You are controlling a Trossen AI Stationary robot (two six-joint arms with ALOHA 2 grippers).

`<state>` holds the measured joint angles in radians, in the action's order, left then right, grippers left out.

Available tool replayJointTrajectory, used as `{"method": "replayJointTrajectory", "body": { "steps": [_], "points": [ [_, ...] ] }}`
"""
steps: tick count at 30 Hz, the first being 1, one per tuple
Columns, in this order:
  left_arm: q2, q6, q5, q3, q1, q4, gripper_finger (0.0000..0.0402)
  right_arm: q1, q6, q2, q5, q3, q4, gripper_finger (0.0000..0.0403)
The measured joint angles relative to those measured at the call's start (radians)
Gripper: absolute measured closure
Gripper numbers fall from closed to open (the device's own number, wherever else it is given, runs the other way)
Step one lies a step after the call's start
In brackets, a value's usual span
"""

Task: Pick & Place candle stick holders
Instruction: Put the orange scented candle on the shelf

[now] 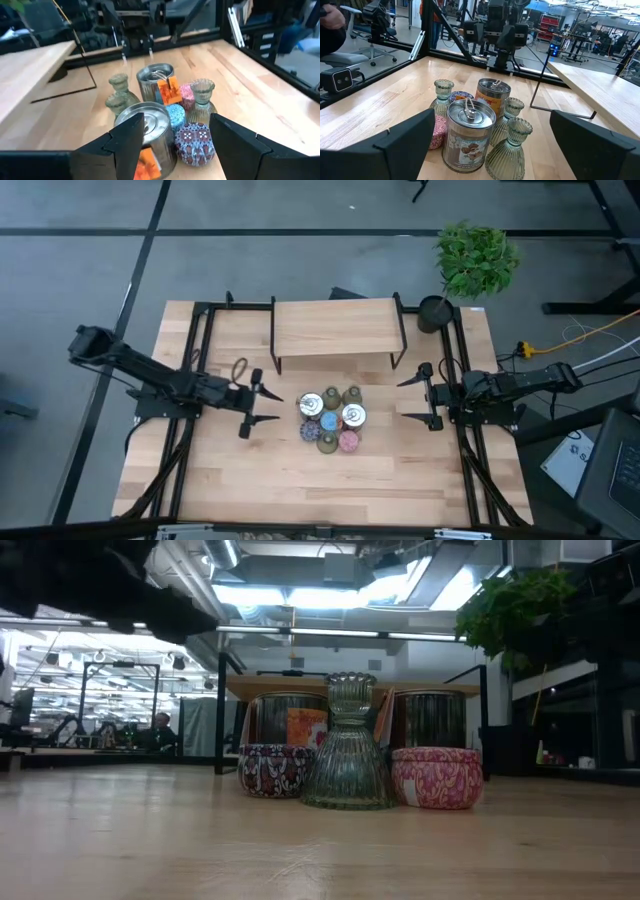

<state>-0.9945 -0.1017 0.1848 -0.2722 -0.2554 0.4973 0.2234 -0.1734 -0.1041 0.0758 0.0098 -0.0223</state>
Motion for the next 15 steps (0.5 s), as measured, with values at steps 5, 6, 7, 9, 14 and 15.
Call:
{"method": "replayJointTrajectory", "body": {
  "steps": [5, 6, 7, 9, 14, 15],
  "points": [
    [-0.158, 0.0, -0.001, -0.143, 0.0, -0.072, 0.018, 0.0, 0.0, 0.0, 0.0, 0.0, 0.0, 0.0005],
    [-0.187, -0.004, -0.001, -0.174, 0.0, -0.108, 0.018, 0.0, 0.0, 0.0, 0.0, 0.0, 0.0, 0.0005],
    [-0.214, -0.013, -0.001, -0.206, 0.0, -0.144, 0.018, 0.0, 0.0, 0.0, 0.0, 0.0, 0.0, 0.0005],
    [-0.271, -0.035, -0.002, -0.265, 0.0, -0.196, 0.018, 0.0, 0.0, 0.0, 0.0, 0.0, 0.0, 0.0005],
    [-0.385, -0.082, -0.002, -0.362, 0.0, -0.259, 0.018, 0.0, 0.0, 0.0, 0.0, 0.0, 0.0, 0.0005],
    [-0.404, -0.09, -0.003, -0.375, 0.0, -0.268, 0.018, 0.0, 0.0, 0.0, 0.0, 0.0, 0.0, 0.0005]
  ]
}}
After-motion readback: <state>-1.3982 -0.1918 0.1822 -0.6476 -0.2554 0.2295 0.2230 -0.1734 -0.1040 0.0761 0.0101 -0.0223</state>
